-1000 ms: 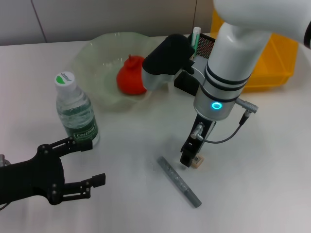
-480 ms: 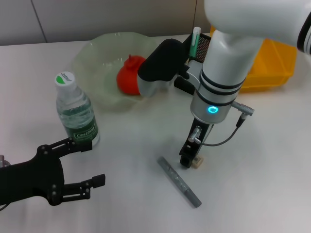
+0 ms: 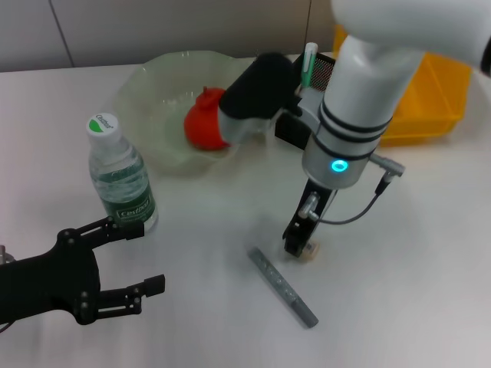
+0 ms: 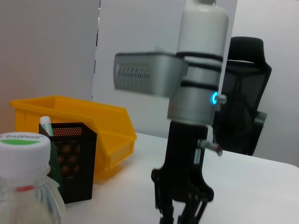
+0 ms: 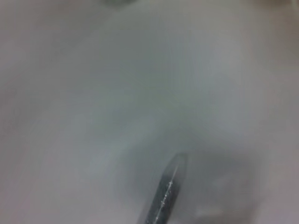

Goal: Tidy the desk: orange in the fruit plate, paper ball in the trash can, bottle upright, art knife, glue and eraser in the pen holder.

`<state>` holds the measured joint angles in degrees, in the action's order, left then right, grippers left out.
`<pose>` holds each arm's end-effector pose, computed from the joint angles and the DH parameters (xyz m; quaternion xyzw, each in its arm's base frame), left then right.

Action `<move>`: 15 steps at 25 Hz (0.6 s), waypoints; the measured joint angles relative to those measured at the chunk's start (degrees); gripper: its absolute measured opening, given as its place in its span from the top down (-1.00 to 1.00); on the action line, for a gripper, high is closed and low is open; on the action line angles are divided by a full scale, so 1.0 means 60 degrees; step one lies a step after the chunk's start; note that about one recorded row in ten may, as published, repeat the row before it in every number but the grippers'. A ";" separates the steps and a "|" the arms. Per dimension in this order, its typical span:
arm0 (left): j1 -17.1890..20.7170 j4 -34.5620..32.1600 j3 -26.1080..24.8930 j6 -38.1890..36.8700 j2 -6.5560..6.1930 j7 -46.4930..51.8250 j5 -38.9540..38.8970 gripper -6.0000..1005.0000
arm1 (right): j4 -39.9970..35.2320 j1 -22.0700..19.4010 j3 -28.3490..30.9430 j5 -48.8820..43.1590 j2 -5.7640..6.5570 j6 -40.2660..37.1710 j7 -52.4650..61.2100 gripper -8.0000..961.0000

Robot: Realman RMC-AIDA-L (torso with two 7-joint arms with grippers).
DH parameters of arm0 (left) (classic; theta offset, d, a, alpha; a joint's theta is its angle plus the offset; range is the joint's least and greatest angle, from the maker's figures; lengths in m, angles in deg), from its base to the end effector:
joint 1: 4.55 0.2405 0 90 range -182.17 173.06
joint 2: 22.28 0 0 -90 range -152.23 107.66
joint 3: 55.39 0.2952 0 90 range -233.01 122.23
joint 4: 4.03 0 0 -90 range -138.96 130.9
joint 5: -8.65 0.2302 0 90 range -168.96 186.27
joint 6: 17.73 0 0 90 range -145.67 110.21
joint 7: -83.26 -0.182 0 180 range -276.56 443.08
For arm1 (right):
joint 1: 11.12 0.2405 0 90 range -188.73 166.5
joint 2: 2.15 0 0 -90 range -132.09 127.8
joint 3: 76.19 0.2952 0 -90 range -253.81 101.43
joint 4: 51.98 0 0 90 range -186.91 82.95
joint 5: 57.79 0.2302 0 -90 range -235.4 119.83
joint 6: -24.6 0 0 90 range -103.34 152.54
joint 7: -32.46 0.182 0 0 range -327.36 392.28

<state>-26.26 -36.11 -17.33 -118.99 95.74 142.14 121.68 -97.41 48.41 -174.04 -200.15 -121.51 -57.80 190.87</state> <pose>-0.3209 0.2963 -0.0518 -0.9424 -0.1249 -0.2919 0.1055 0.1683 0.4145 -0.1464 -0.8965 0.3006 -0.3101 0.0992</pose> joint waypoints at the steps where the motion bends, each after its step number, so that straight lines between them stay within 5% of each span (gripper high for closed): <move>1: 0.0000 0.0000 -0.0001 0.0000 0.0000 0.0000 -0.0007 -0.73 | -0.0374 -0.0148 0.0286 -0.0214 0.0013 -0.0234 0.0000 0.46; 9: -0.0045 0.0001 0.0000 0.0001 0.0037 0.0000 -0.0034 -0.73 | -0.4098 -0.1444 0.3103 -0.2560 0.0044 -0.1572 -0.0366 0.46; 15: -0.0125 0.0001 0.0000 0.0001 0.0047 0.0045 -0.0069 -0.73 | -0.5469 -0.1862 0.4141 -0.2837 0.0070 -0.0935 -0.1135 0.46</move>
<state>-27.01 -36.11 -17.33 -118.98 96.02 142.41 121.26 -130.23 37.23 -149.20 -217.17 -121.09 -63.41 184.06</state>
